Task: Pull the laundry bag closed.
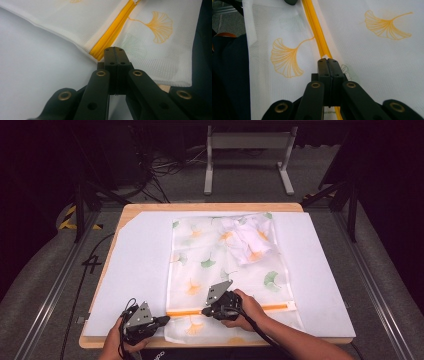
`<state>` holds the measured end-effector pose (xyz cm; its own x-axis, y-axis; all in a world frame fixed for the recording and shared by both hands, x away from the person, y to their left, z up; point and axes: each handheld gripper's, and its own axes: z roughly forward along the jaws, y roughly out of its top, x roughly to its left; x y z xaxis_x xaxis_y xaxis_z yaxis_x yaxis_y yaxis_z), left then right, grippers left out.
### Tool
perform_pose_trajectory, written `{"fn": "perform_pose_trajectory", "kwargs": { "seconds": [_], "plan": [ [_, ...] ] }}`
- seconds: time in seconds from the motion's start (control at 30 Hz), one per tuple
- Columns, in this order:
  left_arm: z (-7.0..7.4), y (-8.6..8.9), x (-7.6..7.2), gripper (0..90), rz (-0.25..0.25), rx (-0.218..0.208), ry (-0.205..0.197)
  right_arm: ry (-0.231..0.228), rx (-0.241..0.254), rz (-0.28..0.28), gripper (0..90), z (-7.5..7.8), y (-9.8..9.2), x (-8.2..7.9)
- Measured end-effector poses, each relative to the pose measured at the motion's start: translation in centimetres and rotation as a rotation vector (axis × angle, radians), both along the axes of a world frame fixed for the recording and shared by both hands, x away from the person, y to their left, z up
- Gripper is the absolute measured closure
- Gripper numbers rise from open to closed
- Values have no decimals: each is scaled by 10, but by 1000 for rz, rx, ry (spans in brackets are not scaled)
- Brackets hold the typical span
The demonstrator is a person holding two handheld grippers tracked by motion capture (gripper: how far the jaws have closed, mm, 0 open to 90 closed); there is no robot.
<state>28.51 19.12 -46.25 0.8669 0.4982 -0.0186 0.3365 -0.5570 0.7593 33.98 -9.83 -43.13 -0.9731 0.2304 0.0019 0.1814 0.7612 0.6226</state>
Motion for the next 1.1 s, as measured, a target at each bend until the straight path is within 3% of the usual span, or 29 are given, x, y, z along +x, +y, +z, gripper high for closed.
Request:
{"fn": "perform_pose_trajectory", "kwargs": {
  "seconds": [0.33, 1.1],
  "plan": [
    [0, 0, 0, 900, -1, -2, 2, -3, -8, -15, 900, 1, -16, 0],
    [0, 0, 1, 900, -3, -2, 6, 11, 12, -110, 900, 3, -68, -2]
  ]
}}
